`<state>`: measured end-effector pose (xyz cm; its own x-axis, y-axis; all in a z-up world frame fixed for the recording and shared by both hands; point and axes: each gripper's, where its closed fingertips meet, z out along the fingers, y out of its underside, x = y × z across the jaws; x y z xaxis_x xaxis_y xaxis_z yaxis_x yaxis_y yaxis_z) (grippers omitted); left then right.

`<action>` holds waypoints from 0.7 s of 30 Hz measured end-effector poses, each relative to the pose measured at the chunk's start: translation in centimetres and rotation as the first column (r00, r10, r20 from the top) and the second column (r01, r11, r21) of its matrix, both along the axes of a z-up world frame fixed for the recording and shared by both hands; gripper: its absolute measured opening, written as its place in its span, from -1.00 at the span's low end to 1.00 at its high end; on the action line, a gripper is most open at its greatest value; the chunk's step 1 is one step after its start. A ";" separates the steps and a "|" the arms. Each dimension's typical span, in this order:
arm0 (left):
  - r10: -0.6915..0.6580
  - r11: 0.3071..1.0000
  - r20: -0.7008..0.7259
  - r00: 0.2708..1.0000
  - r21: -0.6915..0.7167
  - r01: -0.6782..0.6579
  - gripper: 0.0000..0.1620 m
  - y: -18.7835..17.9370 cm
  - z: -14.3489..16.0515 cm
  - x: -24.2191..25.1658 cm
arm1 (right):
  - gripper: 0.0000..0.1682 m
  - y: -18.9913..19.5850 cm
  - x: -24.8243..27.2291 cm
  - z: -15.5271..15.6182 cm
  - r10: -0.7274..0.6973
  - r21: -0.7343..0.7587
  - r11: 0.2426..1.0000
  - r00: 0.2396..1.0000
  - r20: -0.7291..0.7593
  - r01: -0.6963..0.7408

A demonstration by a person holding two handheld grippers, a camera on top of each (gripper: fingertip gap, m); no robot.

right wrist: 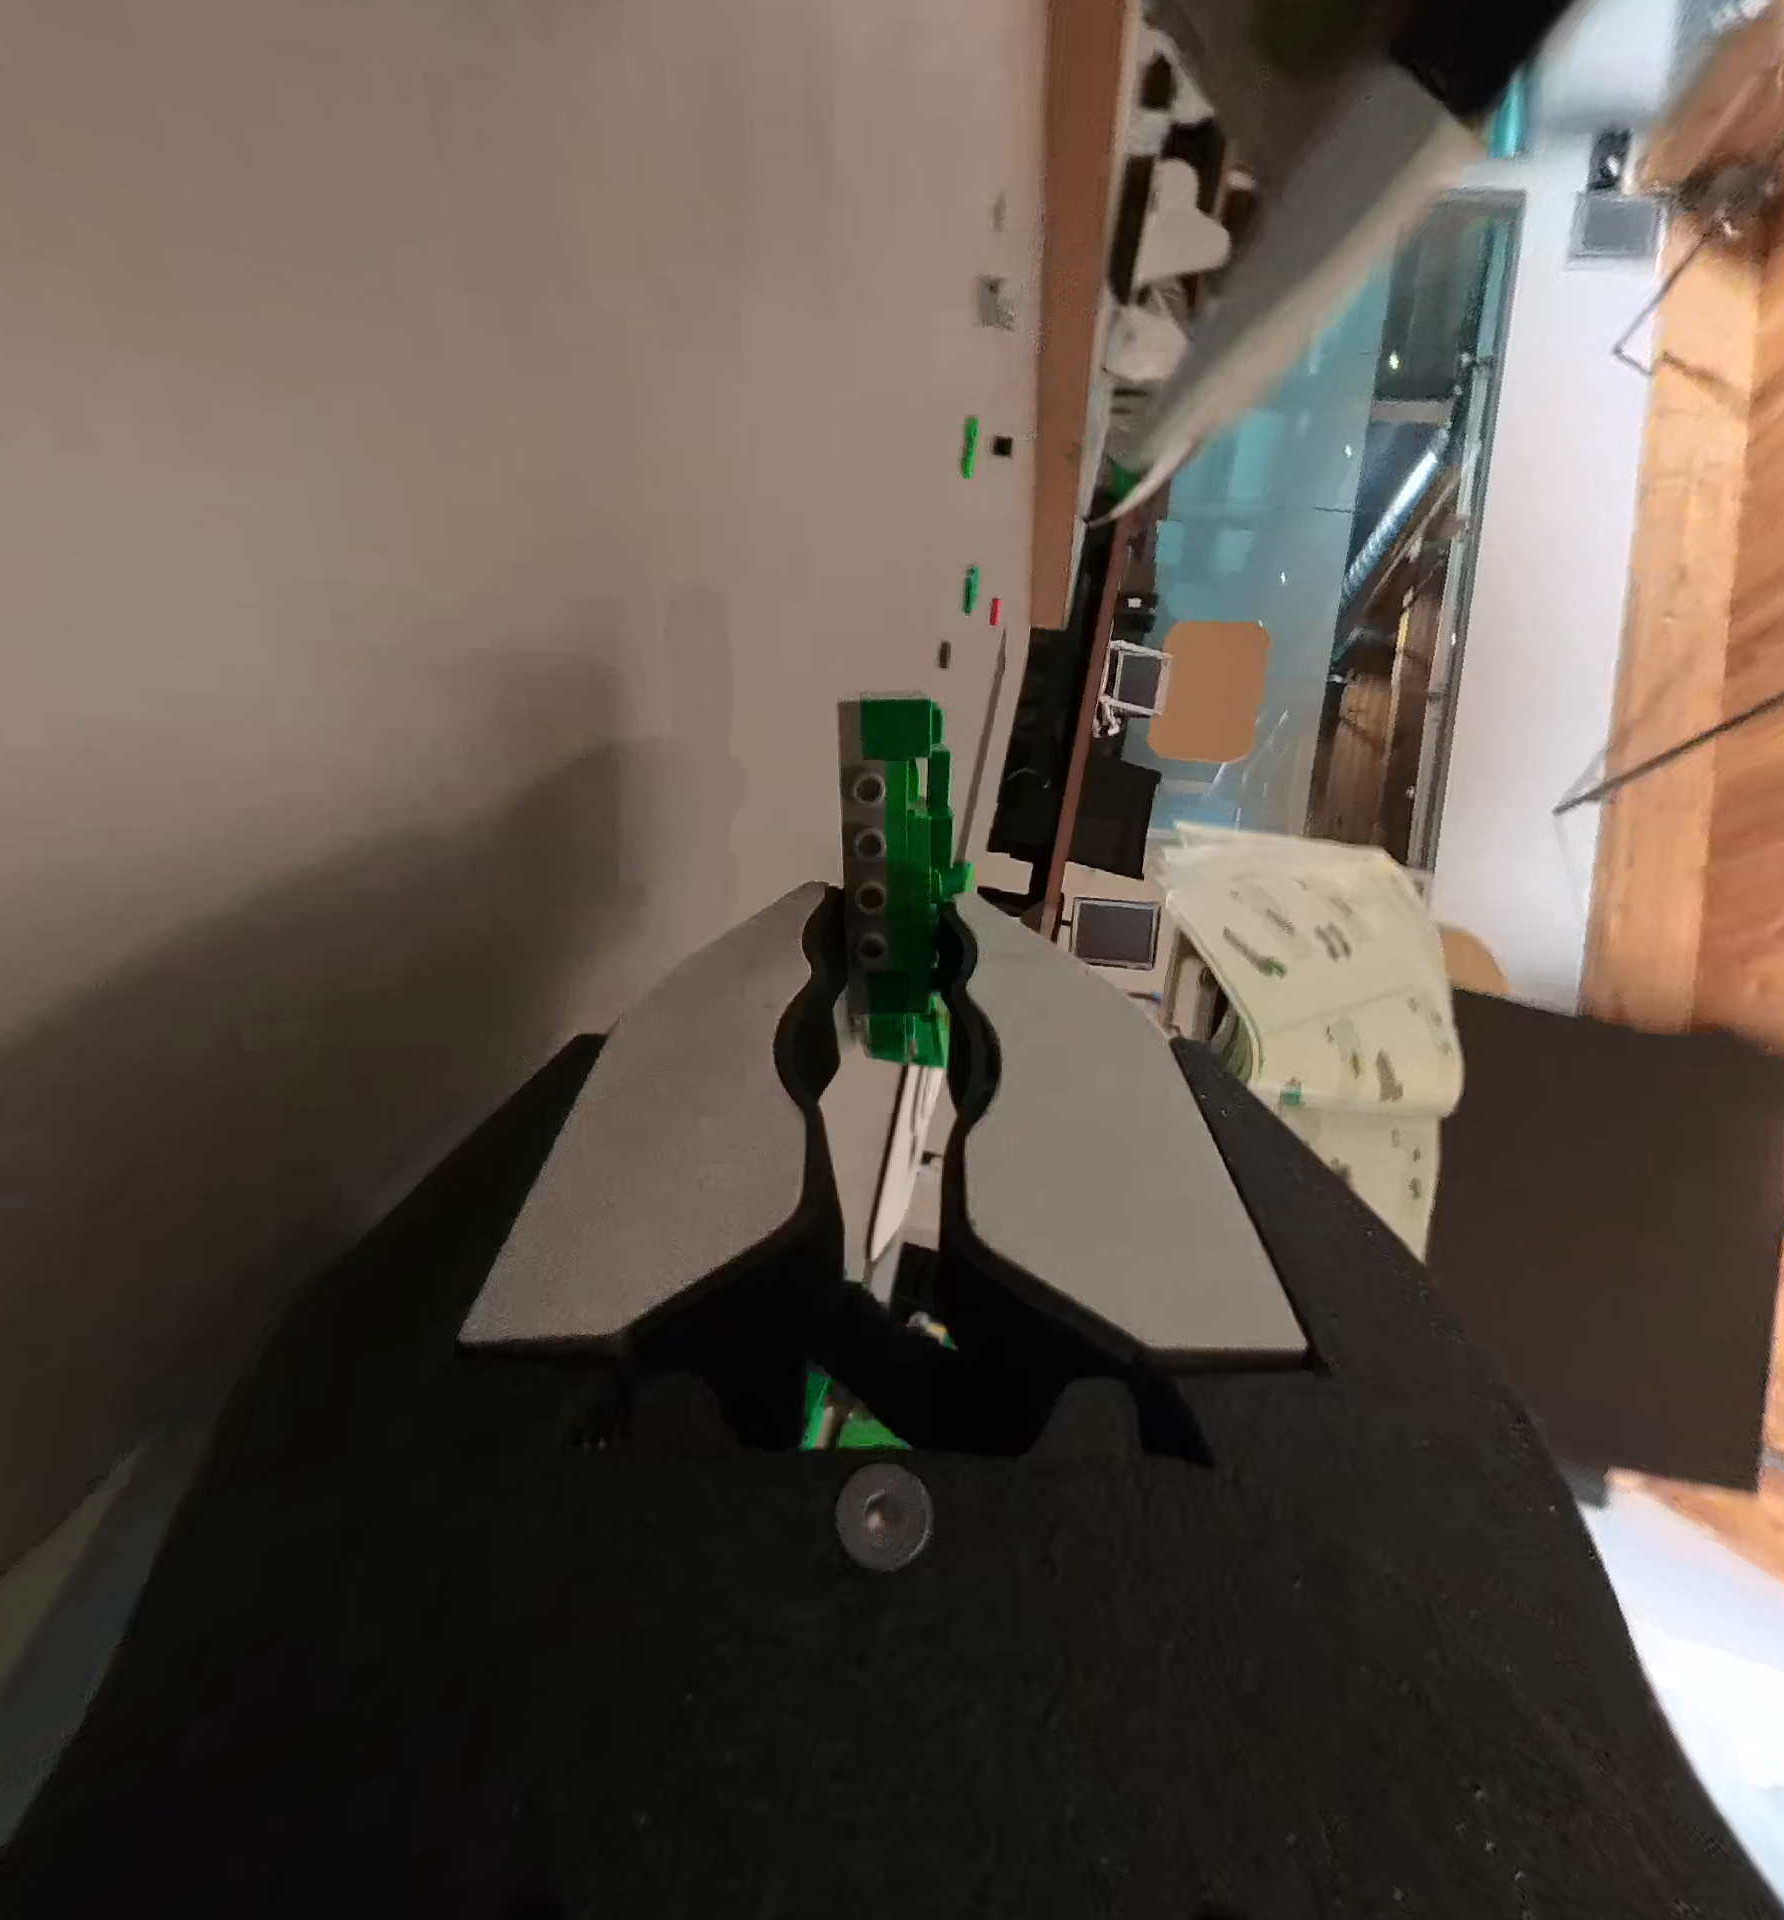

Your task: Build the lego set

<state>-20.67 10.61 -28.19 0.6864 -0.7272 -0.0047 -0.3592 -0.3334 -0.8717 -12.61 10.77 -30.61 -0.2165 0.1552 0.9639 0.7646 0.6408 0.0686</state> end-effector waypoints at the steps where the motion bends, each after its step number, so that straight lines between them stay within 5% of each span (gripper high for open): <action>1: 0.001 1.000 0.026 1.000 0.011 -0.002 -0.92 -0.1 0.5 0.0 | -0.81 -0.3 -0.6 -0.3 0.008 0.008 1.000 0.999 0.035 -0.008; 12: 0.003 0.997 0.192 0.981 0.077 -0.018 -0.92 -0.7 2.7 0.3 | -0.77 -1.4 -2.0 -2.1 0.080 -0.093 0.993 0.985 0.153 -0.067; 21: -0.020 0.997 0.354 0.935 0.080 -0.009 -0.92 -1.1 3.9 0.5 | -0.51 -2.8 0.3 -1.8 0.101 -0.389 0.920 0.987 0.128 -0.043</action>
